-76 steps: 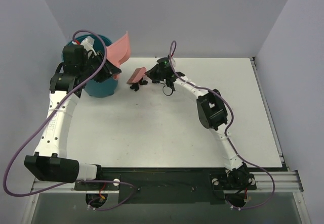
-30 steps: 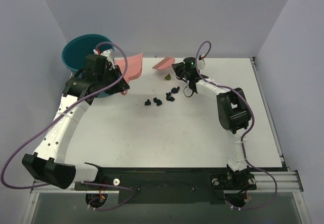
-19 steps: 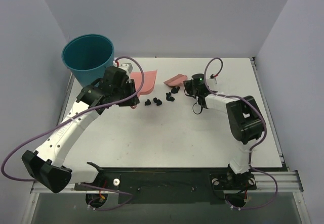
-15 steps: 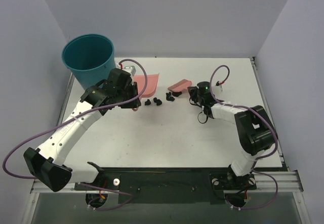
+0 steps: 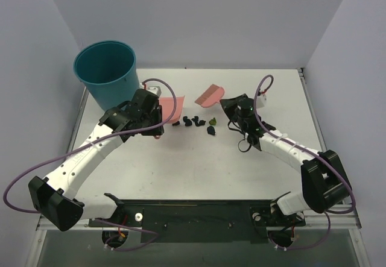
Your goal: Sweep away the paper scraps from the table
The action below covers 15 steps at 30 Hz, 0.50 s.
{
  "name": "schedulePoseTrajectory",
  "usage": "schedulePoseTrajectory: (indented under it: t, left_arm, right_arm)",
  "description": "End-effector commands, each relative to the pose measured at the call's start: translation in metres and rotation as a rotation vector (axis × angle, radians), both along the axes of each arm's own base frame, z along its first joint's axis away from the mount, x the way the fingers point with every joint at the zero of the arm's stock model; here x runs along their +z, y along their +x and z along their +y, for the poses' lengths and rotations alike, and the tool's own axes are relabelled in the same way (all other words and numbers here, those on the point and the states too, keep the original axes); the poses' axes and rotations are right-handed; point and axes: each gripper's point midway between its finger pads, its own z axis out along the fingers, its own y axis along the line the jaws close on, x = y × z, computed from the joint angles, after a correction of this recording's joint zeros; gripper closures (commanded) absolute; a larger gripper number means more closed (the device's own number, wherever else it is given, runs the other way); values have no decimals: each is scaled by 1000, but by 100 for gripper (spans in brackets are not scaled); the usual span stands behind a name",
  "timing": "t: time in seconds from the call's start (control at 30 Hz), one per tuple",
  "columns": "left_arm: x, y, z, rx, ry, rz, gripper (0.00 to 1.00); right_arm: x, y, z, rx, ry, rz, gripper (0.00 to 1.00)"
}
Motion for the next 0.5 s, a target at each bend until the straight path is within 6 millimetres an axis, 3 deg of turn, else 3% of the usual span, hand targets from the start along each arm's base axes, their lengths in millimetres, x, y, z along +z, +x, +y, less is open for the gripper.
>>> schedulePoseTrajectory:
  t: [0.0,0.03,0.07,0.1,0.13,0.23,0.37,0.47]
  left_arm:
    - [13,-4,18,53,28,-58,100]
    - [12,-3,23,71,43,-63,100]
    - [8,-5,26,83,54,-55,100]
    - [7,-6,31,101,69,-58,100]
    - [8,-6,37,131,79,-70,100]
    - [2,-8,47,164,110,-61,100]
    - [-19,-14,59,190,169,-15,100]
    - [-34,-16,62,187,195,20,100]
  right_arm:
    - [60,32,47,158,-18,-137,100]
    - [47,36,62,213,-13,-102,100]
    - [56,42,75,240,1,-112,100]
    - [43,44,90,292,8,-79,100]
    - [52,47,104,320,26,-93,100]
    - [34,46,146,433,55,-43,100]
    - [6,32,161,499,8,21,100]
    - [-17,18,155,538,-64,94,100]
